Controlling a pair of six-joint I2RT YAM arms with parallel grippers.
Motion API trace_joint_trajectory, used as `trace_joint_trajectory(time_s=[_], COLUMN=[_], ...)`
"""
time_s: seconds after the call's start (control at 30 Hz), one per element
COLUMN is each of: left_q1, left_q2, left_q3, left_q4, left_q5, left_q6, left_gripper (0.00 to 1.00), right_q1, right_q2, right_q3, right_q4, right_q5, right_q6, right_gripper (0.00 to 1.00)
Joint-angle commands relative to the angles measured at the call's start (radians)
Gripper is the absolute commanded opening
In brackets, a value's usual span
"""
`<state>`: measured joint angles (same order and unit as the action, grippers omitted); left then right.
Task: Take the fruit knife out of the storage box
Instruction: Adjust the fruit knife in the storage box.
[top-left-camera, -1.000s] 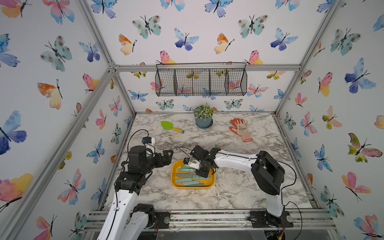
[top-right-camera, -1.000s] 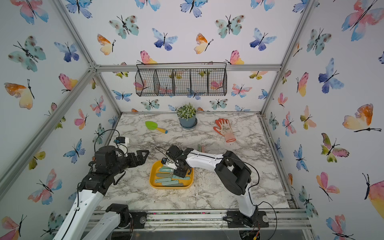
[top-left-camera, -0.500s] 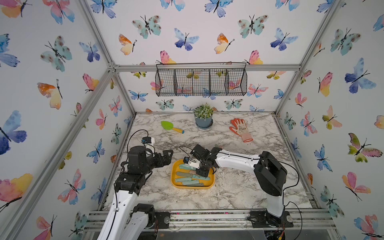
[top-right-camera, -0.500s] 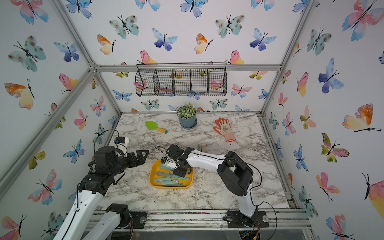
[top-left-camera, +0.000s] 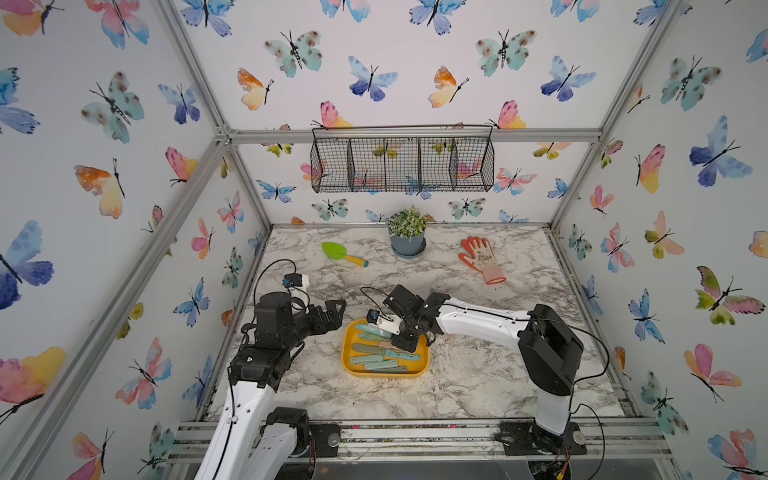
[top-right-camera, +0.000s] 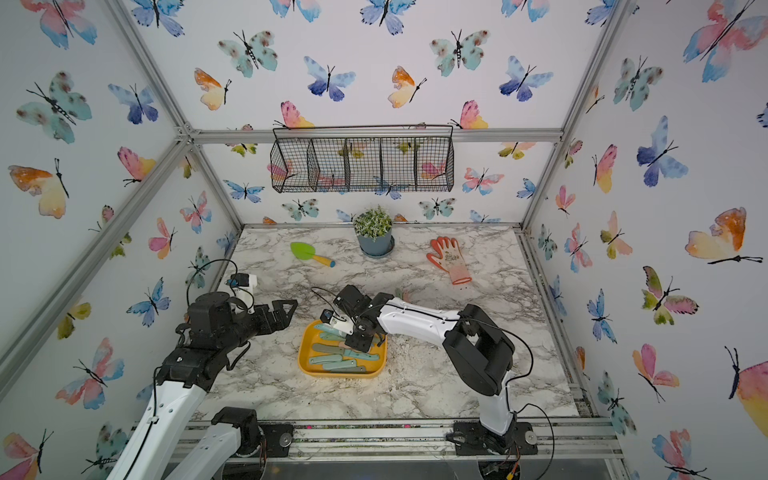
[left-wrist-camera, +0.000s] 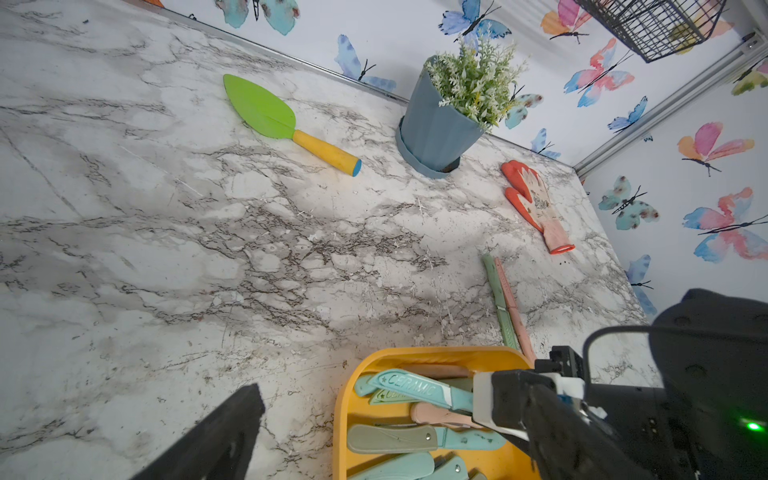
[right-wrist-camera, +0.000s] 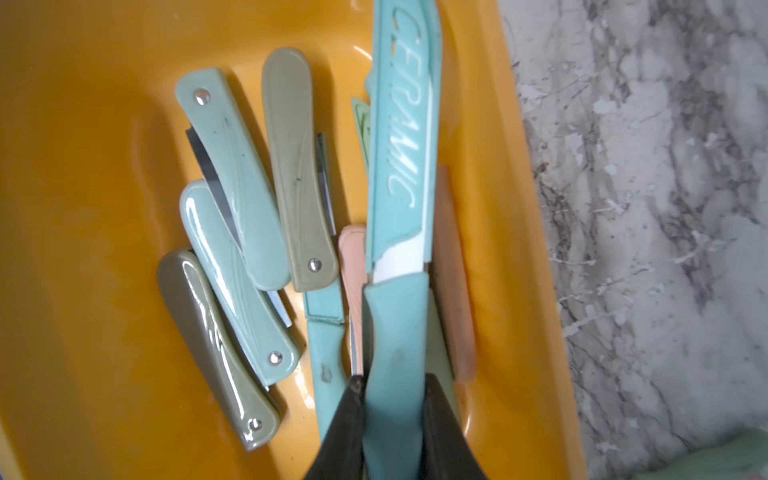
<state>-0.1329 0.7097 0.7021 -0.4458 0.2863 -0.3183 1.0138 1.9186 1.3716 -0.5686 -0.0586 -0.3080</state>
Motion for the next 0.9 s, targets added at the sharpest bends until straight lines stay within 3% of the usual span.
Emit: trace_joint_trajectory(time_s=[0.0,0.23,0.4,0.8,0.87], left_q1=[-0.001,-0.001,-0.001,-0.001,-0.001], left_q2=[-0.013,-0.014,-0.015,-0.015,-0.015], left_q3=[-0.009,-0.009,-0.009,-0.009,-0.009], left_q4=[0.012,0.012,0.012,0.012,0.012], left_q5=[-0.019,-0.022,-0.025,-0.033,-0.035], left_q6=[-0.001,-0.002,-0.002,-0.004,-0.004], left_gripper=[0.98,0.98,0.98,0.98,0.99], right_q1=[-0.001,-0.001,-0.001,-0.001,-0.001], right_q2=[0.044,0.062,0.060,0.042,0.046], right_q3=[0.001,0.004,0.001,0.013,0.019], right_q4=[-0.014,-0.024,-0.017,-0.005,-0.015], right_q5=[-0.040,-0.046,-0.049,-0.089,-0.088], right_q6=[-0.013,-0.012,-0.013,-0.010,-0.011], right_gripper=[0.21,0.27,0.38,0.40,0.37])
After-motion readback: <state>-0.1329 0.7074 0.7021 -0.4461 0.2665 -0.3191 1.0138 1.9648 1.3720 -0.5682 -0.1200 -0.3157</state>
